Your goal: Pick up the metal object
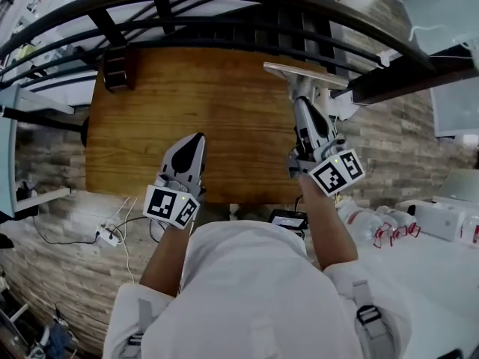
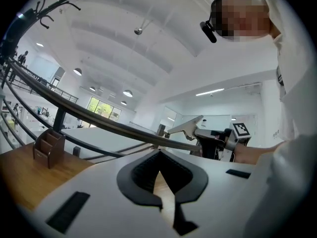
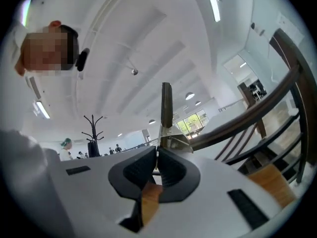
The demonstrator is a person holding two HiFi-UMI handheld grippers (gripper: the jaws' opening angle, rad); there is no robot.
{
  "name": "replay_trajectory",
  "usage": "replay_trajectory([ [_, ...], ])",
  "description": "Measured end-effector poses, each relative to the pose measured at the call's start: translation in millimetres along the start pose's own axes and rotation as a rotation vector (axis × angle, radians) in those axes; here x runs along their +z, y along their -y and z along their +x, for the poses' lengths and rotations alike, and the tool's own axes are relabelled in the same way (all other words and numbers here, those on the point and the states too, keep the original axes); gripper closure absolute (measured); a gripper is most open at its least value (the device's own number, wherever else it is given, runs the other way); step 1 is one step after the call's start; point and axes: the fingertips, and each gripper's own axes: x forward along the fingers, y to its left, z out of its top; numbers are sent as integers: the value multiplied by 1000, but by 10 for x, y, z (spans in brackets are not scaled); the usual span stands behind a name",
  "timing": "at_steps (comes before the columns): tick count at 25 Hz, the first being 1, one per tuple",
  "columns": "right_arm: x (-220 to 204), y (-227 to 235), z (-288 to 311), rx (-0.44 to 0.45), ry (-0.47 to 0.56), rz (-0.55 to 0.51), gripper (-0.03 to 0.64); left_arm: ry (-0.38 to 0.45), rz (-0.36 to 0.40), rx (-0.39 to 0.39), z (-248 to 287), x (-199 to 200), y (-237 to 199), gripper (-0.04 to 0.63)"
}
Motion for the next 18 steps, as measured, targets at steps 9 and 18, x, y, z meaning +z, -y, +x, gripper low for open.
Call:
replay_trajectory([
  [9, 396, 30, -896, -37, 13, -297, 589, -5, 57, -37, 157, 98, 809, 581],
  [18, 470, 99, -1705, -79, -38, -501, 589, -30, 100, -65, 250, -41, 1582, 581],
])
